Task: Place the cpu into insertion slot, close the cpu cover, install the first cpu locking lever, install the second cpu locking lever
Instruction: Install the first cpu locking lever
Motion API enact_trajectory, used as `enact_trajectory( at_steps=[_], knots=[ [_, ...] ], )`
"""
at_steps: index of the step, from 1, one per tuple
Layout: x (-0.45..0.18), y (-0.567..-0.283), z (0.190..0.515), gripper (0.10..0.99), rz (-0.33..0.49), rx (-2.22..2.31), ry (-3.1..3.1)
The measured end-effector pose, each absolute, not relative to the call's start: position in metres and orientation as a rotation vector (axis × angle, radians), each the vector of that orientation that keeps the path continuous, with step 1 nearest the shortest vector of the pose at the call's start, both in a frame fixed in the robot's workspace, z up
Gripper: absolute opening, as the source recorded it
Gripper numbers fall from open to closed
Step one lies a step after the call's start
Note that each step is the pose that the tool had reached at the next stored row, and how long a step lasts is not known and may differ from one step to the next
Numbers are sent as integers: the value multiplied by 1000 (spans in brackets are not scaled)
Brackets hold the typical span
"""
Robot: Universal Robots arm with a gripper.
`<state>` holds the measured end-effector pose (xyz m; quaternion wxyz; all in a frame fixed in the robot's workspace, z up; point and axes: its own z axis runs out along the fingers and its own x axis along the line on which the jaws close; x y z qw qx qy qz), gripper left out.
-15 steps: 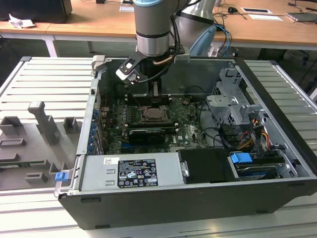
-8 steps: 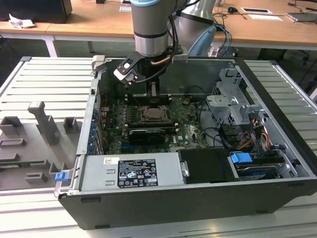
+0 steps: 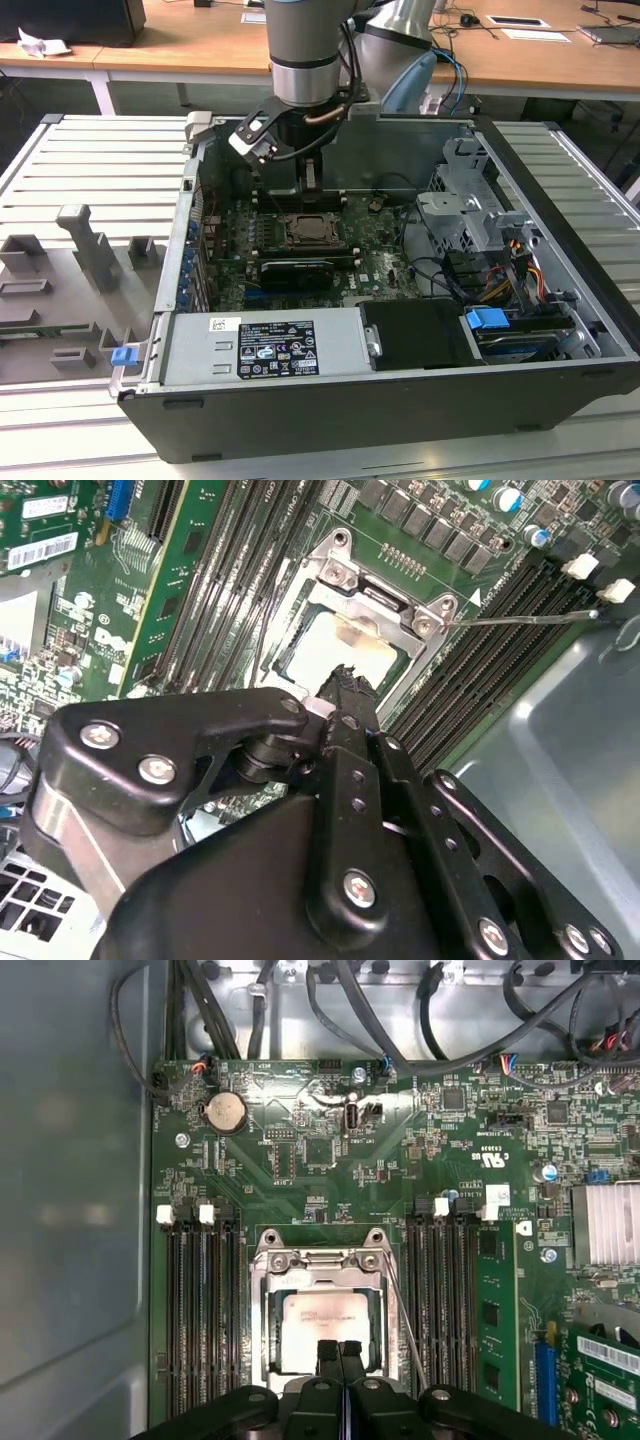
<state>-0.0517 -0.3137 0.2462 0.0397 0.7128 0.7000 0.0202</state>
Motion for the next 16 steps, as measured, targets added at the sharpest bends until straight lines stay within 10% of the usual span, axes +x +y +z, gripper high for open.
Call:
enact_trajectory(
  at_steps=[16],
  knots=[
    [-52,-313,294,106,52,2173,2148]
  ],
)
